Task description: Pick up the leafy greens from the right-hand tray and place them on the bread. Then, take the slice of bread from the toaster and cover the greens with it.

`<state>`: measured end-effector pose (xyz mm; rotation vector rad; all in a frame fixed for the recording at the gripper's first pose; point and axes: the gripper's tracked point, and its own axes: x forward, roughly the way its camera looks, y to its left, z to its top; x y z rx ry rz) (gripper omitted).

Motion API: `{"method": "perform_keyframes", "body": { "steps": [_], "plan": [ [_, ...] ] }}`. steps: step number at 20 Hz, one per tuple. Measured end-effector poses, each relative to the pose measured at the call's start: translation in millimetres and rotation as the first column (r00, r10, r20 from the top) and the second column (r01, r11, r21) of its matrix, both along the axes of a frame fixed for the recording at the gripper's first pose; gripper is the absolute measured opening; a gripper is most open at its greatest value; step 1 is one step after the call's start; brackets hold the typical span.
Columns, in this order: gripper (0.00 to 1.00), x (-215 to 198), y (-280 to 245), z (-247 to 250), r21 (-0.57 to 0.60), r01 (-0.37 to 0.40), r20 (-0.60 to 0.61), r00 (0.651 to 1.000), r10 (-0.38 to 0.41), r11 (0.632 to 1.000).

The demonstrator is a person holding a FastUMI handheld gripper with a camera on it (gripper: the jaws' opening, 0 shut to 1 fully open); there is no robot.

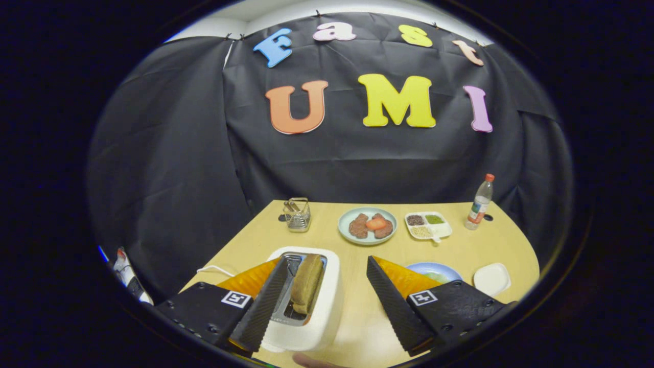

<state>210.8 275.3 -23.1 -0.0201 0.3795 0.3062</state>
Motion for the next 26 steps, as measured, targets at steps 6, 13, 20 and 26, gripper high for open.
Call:
{"method": "perform_keyframes", "body": {
  "steps": [6, 13, 20, 26],
  "plan": [
    [0.88, 17.0, 24.5, -35.2, -0.015, 0.028, -0.078, 0.997, -0.029, 0.999],
    [0.26, 15.8, 33.4, -58.3, -0.104, 0.014, -0.126, 0.992, -0.027, 0.994],
    [0.10, 10.6, 31.6, -31.3, -0.109, 0.036, -0.060, 0.997, -0.043, 0.993],
    [0.10, -0.4, 27.3, 23.4, -0.065, 0.046, 0.012, 0.999, -0.045, 0.997]
  ]
}}
